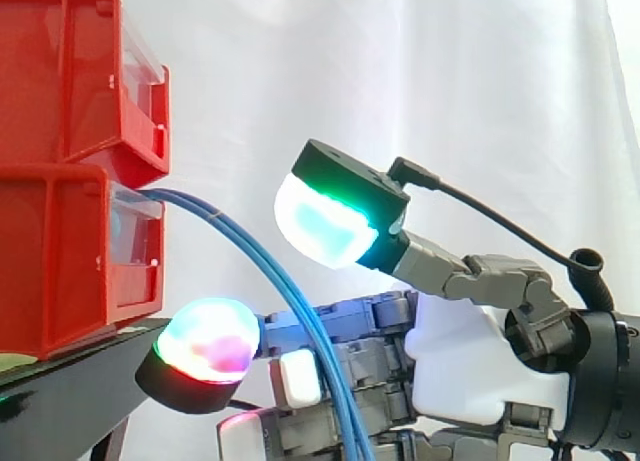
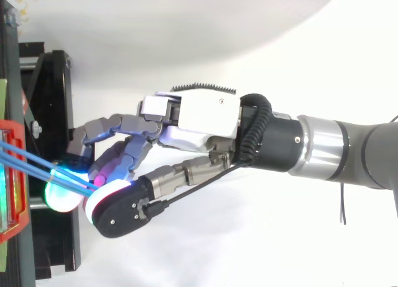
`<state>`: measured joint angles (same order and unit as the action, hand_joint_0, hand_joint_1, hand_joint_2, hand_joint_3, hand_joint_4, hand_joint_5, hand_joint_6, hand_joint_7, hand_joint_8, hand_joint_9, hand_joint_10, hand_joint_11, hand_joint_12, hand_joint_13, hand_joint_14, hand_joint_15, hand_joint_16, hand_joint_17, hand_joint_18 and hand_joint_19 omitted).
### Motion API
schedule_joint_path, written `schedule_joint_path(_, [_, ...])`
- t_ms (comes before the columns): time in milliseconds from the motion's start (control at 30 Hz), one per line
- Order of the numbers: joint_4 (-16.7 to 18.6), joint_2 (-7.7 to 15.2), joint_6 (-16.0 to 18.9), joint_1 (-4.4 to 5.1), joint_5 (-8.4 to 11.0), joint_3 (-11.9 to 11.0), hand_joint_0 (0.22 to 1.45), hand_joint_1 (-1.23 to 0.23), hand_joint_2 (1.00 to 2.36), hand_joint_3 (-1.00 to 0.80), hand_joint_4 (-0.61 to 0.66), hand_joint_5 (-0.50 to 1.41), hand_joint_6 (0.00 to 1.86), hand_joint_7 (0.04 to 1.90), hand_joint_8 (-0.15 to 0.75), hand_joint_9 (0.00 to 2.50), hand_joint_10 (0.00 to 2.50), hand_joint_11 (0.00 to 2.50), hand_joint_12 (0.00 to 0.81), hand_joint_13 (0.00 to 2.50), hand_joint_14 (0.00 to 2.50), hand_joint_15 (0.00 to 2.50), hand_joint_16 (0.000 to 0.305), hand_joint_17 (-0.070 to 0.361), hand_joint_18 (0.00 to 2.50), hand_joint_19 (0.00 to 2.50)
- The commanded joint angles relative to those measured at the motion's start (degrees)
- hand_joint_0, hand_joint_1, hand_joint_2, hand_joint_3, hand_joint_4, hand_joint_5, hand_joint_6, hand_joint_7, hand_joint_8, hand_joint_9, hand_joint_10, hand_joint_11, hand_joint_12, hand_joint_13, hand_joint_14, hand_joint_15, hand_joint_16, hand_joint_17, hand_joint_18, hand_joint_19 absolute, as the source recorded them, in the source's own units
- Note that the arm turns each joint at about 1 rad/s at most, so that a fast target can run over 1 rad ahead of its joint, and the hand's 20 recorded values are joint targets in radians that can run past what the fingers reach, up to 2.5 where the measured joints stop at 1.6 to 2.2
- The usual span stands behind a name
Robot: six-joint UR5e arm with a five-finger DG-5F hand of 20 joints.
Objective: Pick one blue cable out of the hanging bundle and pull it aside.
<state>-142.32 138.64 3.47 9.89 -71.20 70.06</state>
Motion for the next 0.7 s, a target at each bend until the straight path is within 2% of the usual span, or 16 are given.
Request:
schedule_joint_path(0, [-2.5, -0.5, 0.5, -0.22, -0.08, 0.0, 0.59, -0.59, 1.01, -0.42, 0.33, -0.1, 0.5, 1.01, 0.381, 1.18, 0.02, 0.5, 0.379, 0.91, 0.02, 0.45, 0.044, 0.1, 0.57, 0.46])
schedule_joint_path(133, [-3.7, -0.8, 1.3, -0.66, -0.08, 0.0, 0.59, -0.59, 1.01, -0.41, 0.32, -0.09, 0.5, 1.05, 0.379, 1.18, 0.02, 0.5, 0.378, 0.92, 0.02, 0.46, 0.044, 0.099, 0.57, 0.47])
schedule_joint_path(200, [-5.1, -1.8, 1.4, -0.92, -0.17, 0.0, 0.59, -0.6, 1.01, -0.41, 0.32, -0.09, 0.5, 1.06, 0.38, 1.18, 0.02, 0.51, 0.379, 0.92, 0.02, 0.45, 0.044, 0.099, 0.57, 0.47])
schedule_joint_path(500, [-9.2, -4.1, 1.3, -1.01, -0.17, 0.0, 0.61, -0.63, 1.01, -0.4, 0.3, -0.09, 0.5, 1.12, 0.38, 1.19, 0.02, 0.53, 0.376, 0.93, 0.02, 0.47, 0.044, 0.099, 0.58, 0.47])
schedule_joint_path(600, [-9.7, -4.5, 1.2, -1.01, -0.08, 0.0, 0.61, -0.66, 1.01, -0.4, 0.27, -0.08, 0.5, 1.18, 0.379, 1.19, 0.02, 0.53, 0.374, 0.93, 0.02, 0.47, 0.044, 0.098, 0.58, 0.48])
schedule_joint_path(667, [-9.9, -4.9, 1.2, -1.01, -0.08, 0.0, 0.62, -0.68, 1.01, -0.37, 0.21, -0.07, 0.5, 1.28, 0.373, 1.19, 0.02, 0.52, 0.376, 0.94, 0.02, 0.48, 0.044, 0.098, 0.59, 0.49])
